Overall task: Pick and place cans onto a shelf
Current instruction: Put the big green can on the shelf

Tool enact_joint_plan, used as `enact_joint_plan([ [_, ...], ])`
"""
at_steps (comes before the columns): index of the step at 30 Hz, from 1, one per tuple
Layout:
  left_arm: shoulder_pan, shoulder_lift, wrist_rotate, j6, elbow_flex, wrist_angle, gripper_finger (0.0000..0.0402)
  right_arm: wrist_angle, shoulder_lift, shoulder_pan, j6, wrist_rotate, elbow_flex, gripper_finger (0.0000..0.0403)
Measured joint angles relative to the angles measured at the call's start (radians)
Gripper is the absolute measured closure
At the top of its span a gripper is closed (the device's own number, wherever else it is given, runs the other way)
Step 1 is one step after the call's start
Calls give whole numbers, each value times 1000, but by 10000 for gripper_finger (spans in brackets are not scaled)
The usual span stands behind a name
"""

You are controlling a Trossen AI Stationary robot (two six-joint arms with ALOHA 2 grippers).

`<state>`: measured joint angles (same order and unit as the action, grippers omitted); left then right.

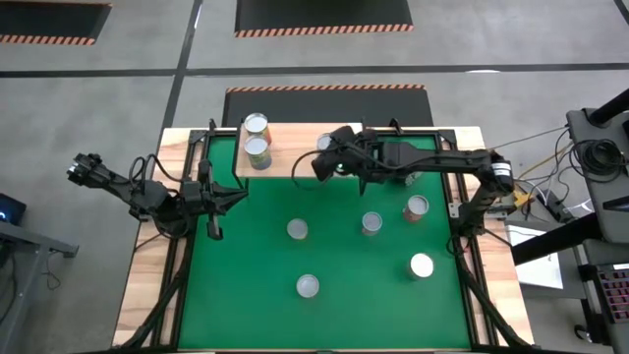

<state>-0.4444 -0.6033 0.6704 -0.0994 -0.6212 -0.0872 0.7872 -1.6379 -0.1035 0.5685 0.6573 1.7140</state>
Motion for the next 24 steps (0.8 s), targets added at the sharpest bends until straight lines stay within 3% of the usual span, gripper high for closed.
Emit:
enact_joint_plan([
  [2, 0, 0, 0, 0, 0, 0, 401, -6, 2, -13, -117, -88, 46, 82],
  [4, 0, 0, 0, 0, 0, 0, 401, -16, 1, -38, -219, -244, 85, 104],
  [7, 0, 0, 0, -11, 0, -6, 401, -6, -14, -93, -339, -462, 136, 154],
  [9, 0, 1, 0, -17, 0, -12, 401, 26, -26, -129, -438, -553, 167, 196],
  [16, 0, 0, 0, -23, 0, -10, 401, 122, -61, -237, -650, -551, 235, 374],
  [24, 0, 0, 0, -27, 0, -9, 401, 111, -82, -259, -732, -564, 190, 394],
])
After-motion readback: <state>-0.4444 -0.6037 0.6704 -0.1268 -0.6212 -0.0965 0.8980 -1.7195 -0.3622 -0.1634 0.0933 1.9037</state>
